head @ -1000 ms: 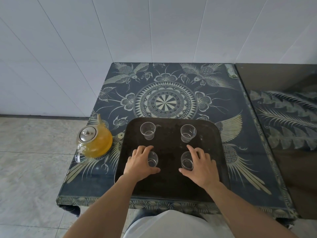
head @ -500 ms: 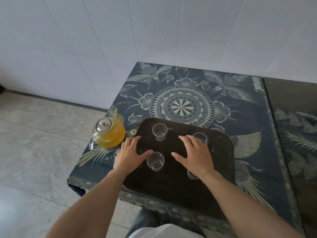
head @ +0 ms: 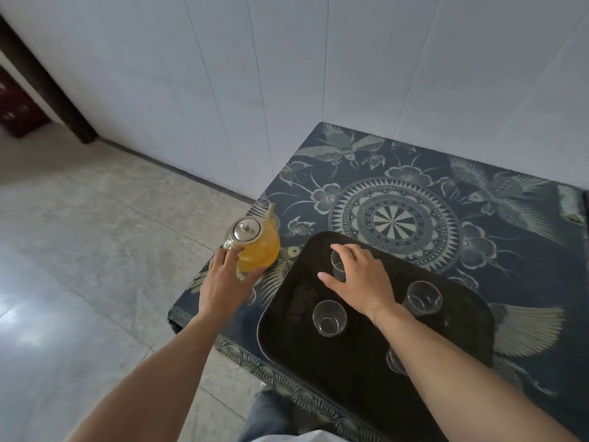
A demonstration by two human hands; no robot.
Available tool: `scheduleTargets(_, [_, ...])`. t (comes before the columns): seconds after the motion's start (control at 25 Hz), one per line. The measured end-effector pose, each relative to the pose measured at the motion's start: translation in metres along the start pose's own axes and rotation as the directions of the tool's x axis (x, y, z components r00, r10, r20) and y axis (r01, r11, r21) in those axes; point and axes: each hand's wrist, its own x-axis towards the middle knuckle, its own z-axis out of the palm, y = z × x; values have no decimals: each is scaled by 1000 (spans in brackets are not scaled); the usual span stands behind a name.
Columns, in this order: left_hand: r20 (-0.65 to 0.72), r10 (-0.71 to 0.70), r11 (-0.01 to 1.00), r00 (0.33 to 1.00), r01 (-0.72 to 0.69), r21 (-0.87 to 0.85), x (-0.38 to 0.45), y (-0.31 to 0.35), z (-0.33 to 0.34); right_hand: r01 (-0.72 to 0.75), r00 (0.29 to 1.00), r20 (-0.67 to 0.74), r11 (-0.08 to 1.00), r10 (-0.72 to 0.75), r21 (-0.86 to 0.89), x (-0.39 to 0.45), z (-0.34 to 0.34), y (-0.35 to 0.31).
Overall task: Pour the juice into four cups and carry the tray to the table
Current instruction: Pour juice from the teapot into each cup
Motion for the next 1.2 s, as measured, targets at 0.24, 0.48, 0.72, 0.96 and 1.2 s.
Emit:
scheduleTargets(0.24, [-52, -121, 986, 991, 114, -123, 36, -34, -17, 44, 998, 39, 998, -45, 39, 50, 11, -46])
scheduleTargets(0.48, [208, -205, 940, 956, 252, -231, 69, -51, -7, -141, 981, 162, 968, 108, 207, 95, 35, -77])
scheduleTargets(0.72, [441, -132, 879, 888, 310, -362, 74, -74, 4, -406, 899, 365, 768, 240, 496, 134, 65, -95])
scheduleTargets(0.96, [526, -55, 751, 848, 383, -538, 77, -75, 2, -609, 793, 526, 451, 308, 653, 160, 81, -105])
scheduleTargets(1.2, [564, -12, 648, 826, 436, -625, 81, -72, 0, -704, 710, 653, 236, 264, 669, 169, 85, -110])
